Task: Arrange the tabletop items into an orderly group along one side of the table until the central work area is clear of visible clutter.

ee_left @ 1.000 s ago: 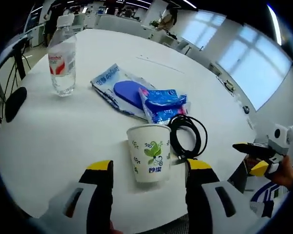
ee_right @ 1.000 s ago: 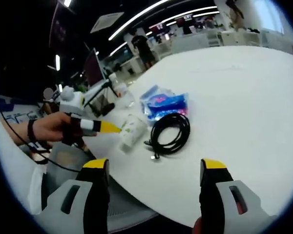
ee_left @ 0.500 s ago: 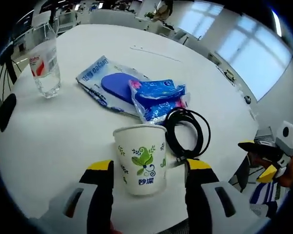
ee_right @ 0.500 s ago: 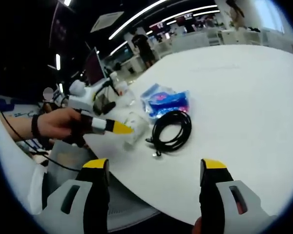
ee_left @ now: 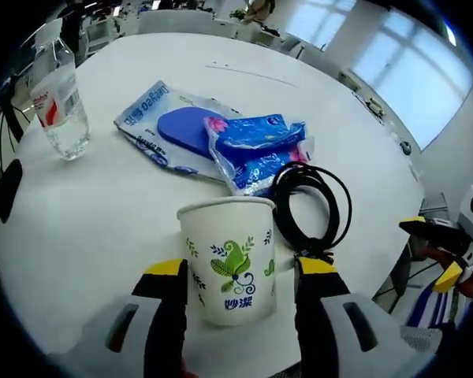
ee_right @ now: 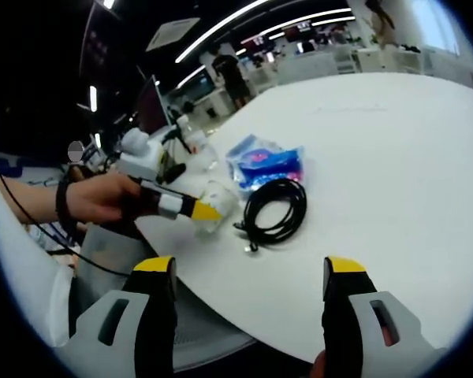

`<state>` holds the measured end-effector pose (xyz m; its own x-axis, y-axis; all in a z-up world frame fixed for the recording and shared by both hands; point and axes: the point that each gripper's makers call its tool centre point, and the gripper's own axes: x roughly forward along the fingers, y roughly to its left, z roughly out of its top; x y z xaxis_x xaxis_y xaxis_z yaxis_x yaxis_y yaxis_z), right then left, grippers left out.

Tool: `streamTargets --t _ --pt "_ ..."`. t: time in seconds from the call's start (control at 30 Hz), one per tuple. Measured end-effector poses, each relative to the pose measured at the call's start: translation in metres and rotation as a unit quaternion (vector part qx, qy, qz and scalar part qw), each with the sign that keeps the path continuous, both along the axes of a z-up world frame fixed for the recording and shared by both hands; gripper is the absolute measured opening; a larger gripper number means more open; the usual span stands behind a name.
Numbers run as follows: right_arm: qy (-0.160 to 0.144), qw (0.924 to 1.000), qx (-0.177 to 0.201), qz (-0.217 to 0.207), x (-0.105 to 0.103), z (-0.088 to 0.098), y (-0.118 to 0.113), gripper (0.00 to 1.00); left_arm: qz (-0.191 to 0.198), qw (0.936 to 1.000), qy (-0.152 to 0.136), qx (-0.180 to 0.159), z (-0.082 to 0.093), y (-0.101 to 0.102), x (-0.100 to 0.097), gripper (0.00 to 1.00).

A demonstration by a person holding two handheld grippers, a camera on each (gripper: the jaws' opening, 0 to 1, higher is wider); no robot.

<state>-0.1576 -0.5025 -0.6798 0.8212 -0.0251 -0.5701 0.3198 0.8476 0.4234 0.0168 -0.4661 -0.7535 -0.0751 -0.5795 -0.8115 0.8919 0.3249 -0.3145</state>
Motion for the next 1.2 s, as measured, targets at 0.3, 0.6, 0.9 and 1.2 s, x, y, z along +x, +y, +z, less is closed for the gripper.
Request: streamTargets --t 0.3,0.6,0.9,1.2 --pt "0.004 0.9999 -0.002 0.010 0.003 0.001 0.001 0.75 0.008 0.9999 0.006 -0.005 0.000 0.001 0.001 0.40" --pt "0.010 0.9994 0.001 0.032 0.011 -0.002 0.008 0.75 0.007 0.9996 0.013 -0.025 0.007 0.019 0.004 0.39" --pt "0.002 0.9981 0.016 0.060 0.028 -0.001 0.019 0.75 0.002 0.9980 0.007 -0.062 0.026 0.040 0.019 0.39" --pt "-0.007 0.9939 0.036 0.104 0.037 0.002 0.029 0.72 -0.019 0.9956 -0.007 -0.092 0.042 0.061 0.012 0.39"
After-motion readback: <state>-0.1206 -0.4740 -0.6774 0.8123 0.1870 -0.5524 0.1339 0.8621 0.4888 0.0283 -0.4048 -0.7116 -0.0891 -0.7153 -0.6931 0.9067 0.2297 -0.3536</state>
